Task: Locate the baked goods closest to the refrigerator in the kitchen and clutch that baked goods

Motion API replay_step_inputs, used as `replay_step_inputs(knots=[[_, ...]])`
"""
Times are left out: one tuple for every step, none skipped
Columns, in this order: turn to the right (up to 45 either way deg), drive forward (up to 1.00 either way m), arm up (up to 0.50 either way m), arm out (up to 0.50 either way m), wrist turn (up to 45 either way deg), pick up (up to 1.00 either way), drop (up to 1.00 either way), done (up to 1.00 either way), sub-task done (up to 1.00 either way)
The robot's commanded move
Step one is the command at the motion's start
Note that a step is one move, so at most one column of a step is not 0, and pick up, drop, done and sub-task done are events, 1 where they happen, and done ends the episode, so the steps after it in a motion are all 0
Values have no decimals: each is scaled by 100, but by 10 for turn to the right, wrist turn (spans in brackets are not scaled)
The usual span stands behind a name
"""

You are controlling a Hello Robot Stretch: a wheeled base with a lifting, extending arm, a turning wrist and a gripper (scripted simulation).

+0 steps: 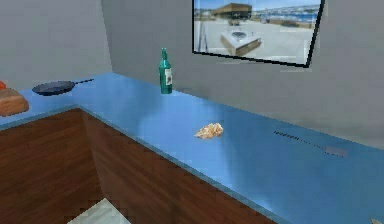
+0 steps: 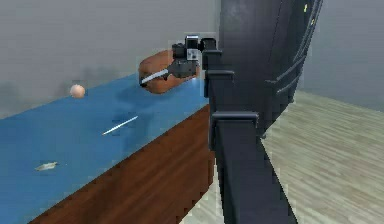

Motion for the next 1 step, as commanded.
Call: replay_step_inputs(knots=[[0, 0, 0, 0, 0, 0, 0, 100, 0]])
